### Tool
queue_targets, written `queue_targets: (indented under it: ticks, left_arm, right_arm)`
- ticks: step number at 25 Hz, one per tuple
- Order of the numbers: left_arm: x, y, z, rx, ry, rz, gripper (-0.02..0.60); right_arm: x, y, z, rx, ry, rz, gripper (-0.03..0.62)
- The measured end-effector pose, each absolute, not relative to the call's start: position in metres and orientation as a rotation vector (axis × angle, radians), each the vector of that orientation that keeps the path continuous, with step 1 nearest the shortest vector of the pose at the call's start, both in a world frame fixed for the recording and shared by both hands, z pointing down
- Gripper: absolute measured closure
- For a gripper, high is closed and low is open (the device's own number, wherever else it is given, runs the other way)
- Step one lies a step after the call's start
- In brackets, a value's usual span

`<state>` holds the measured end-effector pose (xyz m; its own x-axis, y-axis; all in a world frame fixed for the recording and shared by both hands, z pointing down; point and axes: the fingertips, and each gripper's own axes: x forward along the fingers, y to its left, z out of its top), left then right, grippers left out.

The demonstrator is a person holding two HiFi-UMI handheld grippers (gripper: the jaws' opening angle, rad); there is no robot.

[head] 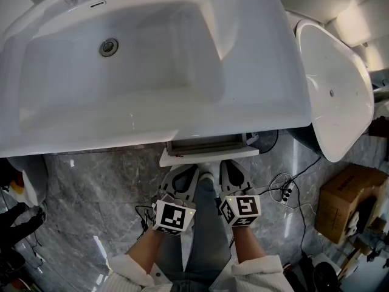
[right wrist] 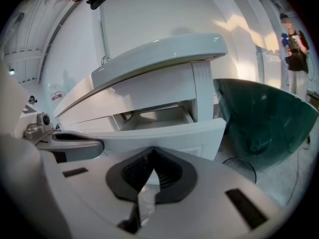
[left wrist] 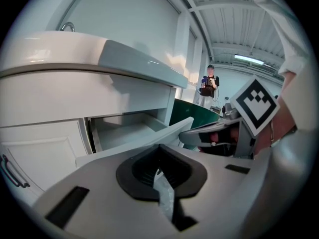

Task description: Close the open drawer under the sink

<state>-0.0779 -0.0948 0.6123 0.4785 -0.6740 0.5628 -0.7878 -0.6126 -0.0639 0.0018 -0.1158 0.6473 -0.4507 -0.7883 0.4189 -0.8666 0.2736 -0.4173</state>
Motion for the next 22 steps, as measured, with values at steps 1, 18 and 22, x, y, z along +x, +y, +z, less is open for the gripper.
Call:
queue_targets:
  ticks: [1,18,22]
  left_arm:
    - [-0.079,-0.098,0.611,2.518,-1.27,0.82,0.566]
    - [-0.085,-0.146,0.602,2.557,-1.291,0.805,0.566]
    - [-0.088,-0.159,0.601,2.571,-1.302,0.807,0.566]
  right_arm:
    - [0.001,-0.119,0.647,1.569,-2.404,0.913,0.585]
    - [-0.005,-0.166,0.638,1.566,-2.429,0.857,0.585]
    - [-0.008,-0.179,0.636,1.563,-2.444,0.83,0.585]
